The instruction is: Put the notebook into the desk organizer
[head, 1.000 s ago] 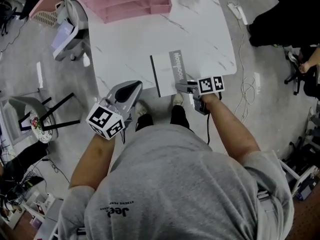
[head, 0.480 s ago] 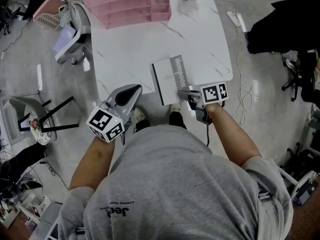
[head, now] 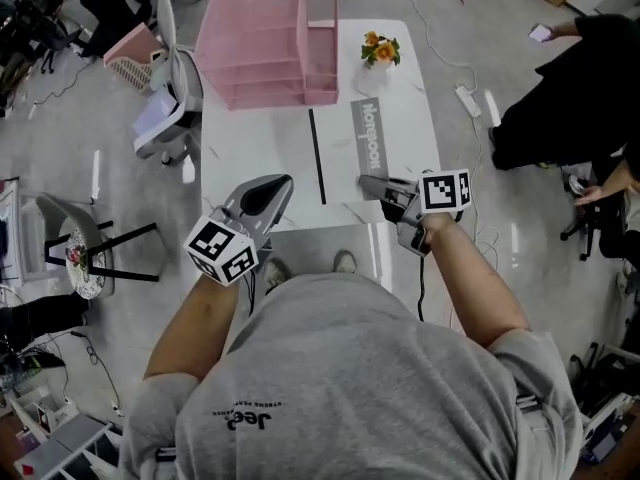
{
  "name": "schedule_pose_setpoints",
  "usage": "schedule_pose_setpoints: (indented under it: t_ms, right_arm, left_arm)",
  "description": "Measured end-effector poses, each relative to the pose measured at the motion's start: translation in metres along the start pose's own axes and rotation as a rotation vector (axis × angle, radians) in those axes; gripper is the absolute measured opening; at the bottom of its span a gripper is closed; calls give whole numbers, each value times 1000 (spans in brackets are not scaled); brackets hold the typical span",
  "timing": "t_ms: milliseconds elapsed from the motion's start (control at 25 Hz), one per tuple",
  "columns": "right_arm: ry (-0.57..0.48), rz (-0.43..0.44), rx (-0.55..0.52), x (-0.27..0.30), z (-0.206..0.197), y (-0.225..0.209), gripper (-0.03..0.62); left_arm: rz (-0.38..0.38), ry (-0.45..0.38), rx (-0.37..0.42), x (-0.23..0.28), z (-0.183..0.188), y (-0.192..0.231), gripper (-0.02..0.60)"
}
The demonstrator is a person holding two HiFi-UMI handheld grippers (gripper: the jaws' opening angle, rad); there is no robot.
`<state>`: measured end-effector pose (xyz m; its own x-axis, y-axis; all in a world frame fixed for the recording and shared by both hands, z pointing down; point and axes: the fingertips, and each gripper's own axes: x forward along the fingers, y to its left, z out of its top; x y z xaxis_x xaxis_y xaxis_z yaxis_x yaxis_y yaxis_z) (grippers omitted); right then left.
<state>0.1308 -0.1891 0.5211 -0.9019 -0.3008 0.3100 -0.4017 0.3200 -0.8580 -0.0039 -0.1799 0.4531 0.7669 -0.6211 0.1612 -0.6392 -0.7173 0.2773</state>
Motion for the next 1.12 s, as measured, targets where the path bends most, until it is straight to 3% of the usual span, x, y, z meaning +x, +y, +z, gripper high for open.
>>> schedule_pose_setpoints:
  t_ms: [360, 600, 1120]
  right_arm:
    - [5, 101, -82, 1, 69, 51, 9]
    - [37, 132, -43, 47, 72, 65, 9]
    - [-17, 128, 112, 171, 63, 65, 9]
  left_arm:
    - [115, -78, 51, -5, 52, 2, 60]
    - [155, -112, 58, -27, 70, 38, 60]
    - [49, -48, 48, -75, 64, 148, 60]
